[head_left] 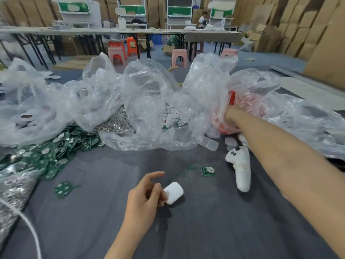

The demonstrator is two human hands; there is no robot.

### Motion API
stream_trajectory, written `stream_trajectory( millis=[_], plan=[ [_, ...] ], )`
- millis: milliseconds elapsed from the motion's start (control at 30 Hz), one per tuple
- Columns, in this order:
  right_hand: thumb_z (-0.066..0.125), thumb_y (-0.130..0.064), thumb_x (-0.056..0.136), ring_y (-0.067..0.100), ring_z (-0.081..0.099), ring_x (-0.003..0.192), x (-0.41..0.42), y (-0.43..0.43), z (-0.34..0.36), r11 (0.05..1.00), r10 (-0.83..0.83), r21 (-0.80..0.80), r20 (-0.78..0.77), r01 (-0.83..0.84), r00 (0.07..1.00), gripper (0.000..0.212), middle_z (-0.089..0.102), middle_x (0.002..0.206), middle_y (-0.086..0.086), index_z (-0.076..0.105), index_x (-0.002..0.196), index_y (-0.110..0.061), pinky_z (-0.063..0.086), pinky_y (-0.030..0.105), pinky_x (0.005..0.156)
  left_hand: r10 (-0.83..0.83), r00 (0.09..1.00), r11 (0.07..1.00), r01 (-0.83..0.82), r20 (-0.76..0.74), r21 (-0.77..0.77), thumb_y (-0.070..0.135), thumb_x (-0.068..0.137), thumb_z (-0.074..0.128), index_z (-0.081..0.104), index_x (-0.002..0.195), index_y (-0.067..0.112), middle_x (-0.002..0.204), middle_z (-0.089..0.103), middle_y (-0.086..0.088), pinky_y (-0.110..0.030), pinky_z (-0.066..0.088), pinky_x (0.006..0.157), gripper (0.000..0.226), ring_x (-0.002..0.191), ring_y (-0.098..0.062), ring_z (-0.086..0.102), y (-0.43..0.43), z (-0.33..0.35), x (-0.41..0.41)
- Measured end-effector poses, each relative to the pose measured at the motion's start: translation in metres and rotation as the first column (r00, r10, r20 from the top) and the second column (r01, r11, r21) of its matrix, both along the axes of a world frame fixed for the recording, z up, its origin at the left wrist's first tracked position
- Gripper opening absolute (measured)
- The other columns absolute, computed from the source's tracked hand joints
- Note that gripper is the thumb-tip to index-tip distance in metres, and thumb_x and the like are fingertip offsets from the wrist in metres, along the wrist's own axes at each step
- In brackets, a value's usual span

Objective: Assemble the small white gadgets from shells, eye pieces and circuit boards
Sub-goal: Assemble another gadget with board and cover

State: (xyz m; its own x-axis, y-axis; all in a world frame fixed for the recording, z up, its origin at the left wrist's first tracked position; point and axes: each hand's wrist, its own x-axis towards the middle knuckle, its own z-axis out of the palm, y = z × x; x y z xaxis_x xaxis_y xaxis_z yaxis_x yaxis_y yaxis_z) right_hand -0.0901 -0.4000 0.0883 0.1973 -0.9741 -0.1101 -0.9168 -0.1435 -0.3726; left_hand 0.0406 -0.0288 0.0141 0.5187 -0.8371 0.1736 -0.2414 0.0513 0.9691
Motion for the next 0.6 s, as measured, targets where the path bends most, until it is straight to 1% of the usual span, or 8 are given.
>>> stream_trajectory(
  millis=[67, 133, 167, 300, 400, 467, 533, 600],
  plan=[
    [0.044, -0.018, 0.096, 0.032, 0.058, 0.105, -0.001, -0.001, 0.003, 0.999, 0.001, -0.048, 0.005, -0.001, 1.000, 0.033, 0.058, 0.121, 0.015, 0.055, 0.124, -0.003, 0.049, 0.036, 0.089, -0.003, 1.000, 1.000, 0.003, 0.004, 0.005, -0.004, 0.096, 0.045, 0.064, 0.103, 0.022, 0.062, 0.065, -0.006, -0.016, 0.045, 0.056, 0.033, 0.051, -0.011, 0.052, -0.001, -0.001, 0.001],
    [0.049, -0.013, 0.095, 0.030, 0.060, 0.088, -0.004, 0.003, 0.009, 0.991, 0.005, -0.133, 0.011, -0.004, 1.000, 0.019, 0.062, 0.104, 0.016, 0.058, 0.106, -0.002, 0.048, 0.034, 0.074, -0.003, 1.000, 1.000, 0.003, 0.009, 0.014, -0.004, 0.095, 0.046, 0.065, 0.099, 0.023, 0.062, 0.065, -0.005, -0.015, 0.045, 0.056, 0.033, 0.051, -0.010, 0.052, -0.001, -0.002, 0.000],
    [0.054, -0.010, 0.092, 0.030, 0.060, 0.085, -0.006, 0.004, 0.011, 0.985, -0.006, -0.174, -0.007, 0.005, 1.000, 0.016, 0.062, 0.097, 0.015, 0.060, 0.104, -0.001, 0.046, 0.032, 0.069, -0.003, 1.000, 1.000, 0.002, 0.010, 0.017, -0.004, 0.095, 0.047, 0.066, 0.098, 0.023, 0.062, 0.065, -0.005, -0.015, 0.045, 0.056, 0.033, 0.051, -0.009, 0.052, -0.001, -0.002, 0.000],
    [0.071, -0.010, 0.080, 0.029, 0.063, 0.097, -0.015, 0.004, 0.023, 0.982, -0.040, -0.184, 0.042, 0.047, 0.998, 0.030, 0.065, 0.105, 0.014, 0.063, 0.108, -0.003, 0.046, 0.027, 0.072, 0.009, 1.000, 1.000, -0.010, 0.023, 0.018, -0.004, 0.095, 0.047, 0.065, 0.098, 0.023, 0.062, 0.066, -0.005, -0.015, 0.045, 0.056, 0.033, 0.051, -0.009, 0.053, -0.001, -0.003, 0.000],
    [0.080, -0.009, 0.072, 0.030, 0.067, 0.093, -0.019, 0.000, 0.034, 0.986, -0.099, -0.114, 0.205, 0.124, 0.974, 0.039, 0.067, 0.100, 0.017, 0.063, 0.106, -0.002, 0.055, 0.035, 0.080, 0.025, 1.000, 1.000, -0.025, 0.011, 0.000, -0.004, 0.095, 0.046, 0.062, 0.103, 0.024, 0.062, 0.066, -0.006, -0.015, 0.045, 0.055, 0.033, 0.049, -0.010, 0.052, -0.002, -0.002, -0.001],
    [0.079, -0.008, 0.074, 0.030, 0.068, 0.084, -0.023, -0.001, 0.039, 0.985, -0.150, -0.035, 0.334, 0.171, 0.930, 0.031, 0.067, 0.092, 0.017, 0.062, 0.099, -0.001, 0.059, 0.036, 0.076, 0.030, 0.999, 1.000, -0.030, 0.020, 0.002, -0.005, 0.095, 0.046, 0.063, 0.102, 0.024, 0.062, 0.066, -0.006, -0.015, 0.045, 0.055, 0.034, 0.049, -0.010, 0.052, -0.002, -0.002, -0.002],
    [0.074, -0.008, 0.077, 0.026, 0.067, 0.075, -0.029, -0.002, 0.046, 0.980, -0.167, -0.023, 0.432, 0.196, 0.887, 0.017, 0.066, 0.083, 0.014, 0.061, 0.087, -0.004, 0.058, 0.026, 0.066, 0.025, 0.999, 1.000, -0.026, 0.037, 0.008, -0.005, 0.095, 0.047, 0.064, 0.100, 0.024, 0.063, 0.067, -0.005, -0.014, 0.045, 0.055, 0.034, 0.049, -0.009, 0.052, 0.000, -0.002, -0.002],
    [0.069, -0.009, 0.077, 0.026, 0.068, 0.078, -0.042, -0.007, 0.054, 0.973, -0.196, 0.003, 0.534, 0.229, 0.823, 0.017, 0.069, 0.088, 0.015, 0.064, 0.092, -0.001, 0.059, 0.032, 0.075, 0.021, 0.998, 1.000, -0.022, 0.057, 0.012, -0.006, 0.094, 0.047, 0.065, 0.097, 0.024, 0.064, 0.067, -0.005, -0.013, 0.045, 0.055, 0.035, 0.048, -0.008, 0.052, 0.001, -0.001, -0.003]
  ],
)
